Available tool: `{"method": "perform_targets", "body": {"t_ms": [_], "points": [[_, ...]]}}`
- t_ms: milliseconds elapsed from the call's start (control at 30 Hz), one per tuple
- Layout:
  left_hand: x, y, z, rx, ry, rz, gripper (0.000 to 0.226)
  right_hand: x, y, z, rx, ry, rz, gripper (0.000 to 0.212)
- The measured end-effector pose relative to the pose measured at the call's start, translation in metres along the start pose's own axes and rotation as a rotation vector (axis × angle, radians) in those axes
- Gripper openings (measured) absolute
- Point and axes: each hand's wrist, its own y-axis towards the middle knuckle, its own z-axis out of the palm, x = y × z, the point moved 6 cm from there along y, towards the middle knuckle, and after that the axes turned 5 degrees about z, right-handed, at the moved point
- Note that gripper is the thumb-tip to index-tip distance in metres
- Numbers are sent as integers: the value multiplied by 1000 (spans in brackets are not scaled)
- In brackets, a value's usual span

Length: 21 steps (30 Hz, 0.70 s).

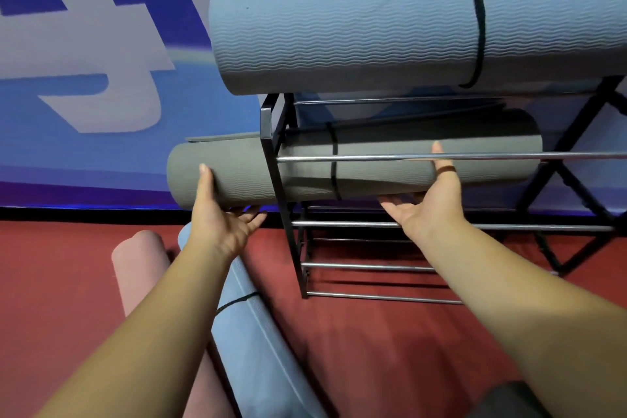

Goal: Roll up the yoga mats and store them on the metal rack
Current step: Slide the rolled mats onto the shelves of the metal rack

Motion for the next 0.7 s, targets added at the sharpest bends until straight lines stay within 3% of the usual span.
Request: {"method": "perform_targets", "body": {"t_ms": [133,300,333,433,500,567,633,700], "points": [[3,2,-4,13,69,0,91,19,-1,-7,20,-18,-38,88],[28,-9,-5,11,98,-76,105,47,-3,-19,-7,-12,-95,84],[37,-11,-11,-45,89,-105,97,52,-3,-23,-13,-5,-104,83],[70,-27,-17,-112,279,-329,30,67,-2,-34,-31,21,-122,85],[84,-51,1,76,561,-529,14,74,-2,-38,-38,33,-130,84],[89,-76,30,294,711,-620,14,80,-2,-42,-36,34,-135,87],[90,-88,64,407,667,-563,21,84,0,-44,-31,32,-139,90],[89,-86,94,406,436,-457,27,87,0,-45,-24,25,-139,91]]}}
